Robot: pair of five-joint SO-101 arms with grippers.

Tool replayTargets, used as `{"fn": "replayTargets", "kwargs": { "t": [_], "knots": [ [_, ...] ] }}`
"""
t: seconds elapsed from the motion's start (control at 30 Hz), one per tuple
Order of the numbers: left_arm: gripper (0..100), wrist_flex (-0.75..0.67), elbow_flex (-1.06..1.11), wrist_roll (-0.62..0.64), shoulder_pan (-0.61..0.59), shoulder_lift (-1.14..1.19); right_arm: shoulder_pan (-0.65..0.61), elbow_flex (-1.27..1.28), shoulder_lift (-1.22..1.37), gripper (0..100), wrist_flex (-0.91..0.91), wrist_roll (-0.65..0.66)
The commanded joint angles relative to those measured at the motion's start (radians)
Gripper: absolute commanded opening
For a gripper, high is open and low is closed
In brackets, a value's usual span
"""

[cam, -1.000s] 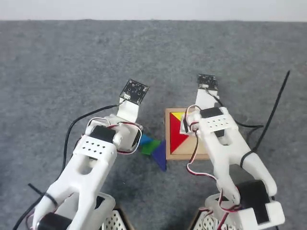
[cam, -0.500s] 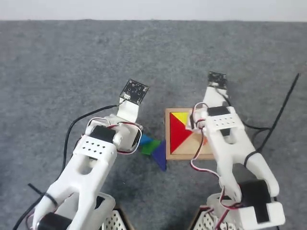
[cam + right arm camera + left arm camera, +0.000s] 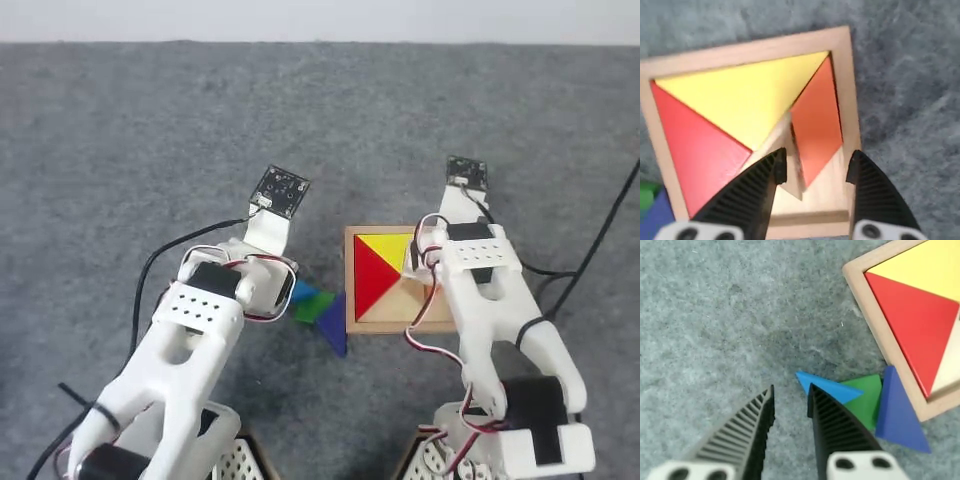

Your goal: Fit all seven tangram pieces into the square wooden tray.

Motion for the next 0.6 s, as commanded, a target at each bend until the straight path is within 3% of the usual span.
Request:
{"fn": "replayTargets", "kwargs": {
  "t": [0.0,0.57],
  "knots": [
    [11,-0.026,-0.004,0.008,0.005,-0.04,0.025,-0.006,-0.005,18.3,0.027,0.049],
    [11,-0.026,-0.004,0.008,0.005,-0.04,0.077,-0.161,0.193,18.4,0.013,0.051]
  ]
}}
